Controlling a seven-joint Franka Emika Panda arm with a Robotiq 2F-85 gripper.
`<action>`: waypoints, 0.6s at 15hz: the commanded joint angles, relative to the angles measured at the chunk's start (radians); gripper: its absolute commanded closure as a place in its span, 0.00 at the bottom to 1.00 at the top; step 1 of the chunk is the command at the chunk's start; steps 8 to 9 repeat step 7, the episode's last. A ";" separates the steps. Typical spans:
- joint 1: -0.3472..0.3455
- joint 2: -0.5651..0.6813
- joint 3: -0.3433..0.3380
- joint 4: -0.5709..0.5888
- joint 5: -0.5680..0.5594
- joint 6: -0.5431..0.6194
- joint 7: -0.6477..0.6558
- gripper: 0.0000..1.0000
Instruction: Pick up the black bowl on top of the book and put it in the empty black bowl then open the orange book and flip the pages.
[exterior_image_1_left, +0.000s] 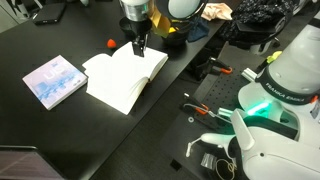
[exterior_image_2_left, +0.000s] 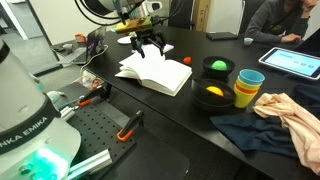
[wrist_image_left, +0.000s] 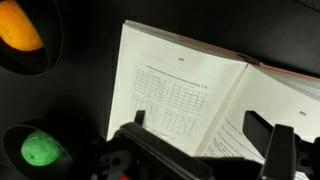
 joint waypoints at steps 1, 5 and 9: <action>-0.003 0.028 0.006 0.018 0.058 0.017 0.017 0.00; -0.002 0.039 0.007 0.023 0.099 0.021 0.016 0.00; 0.000 0.035 0.001 0.013 0.084 0.005 0.005 0.00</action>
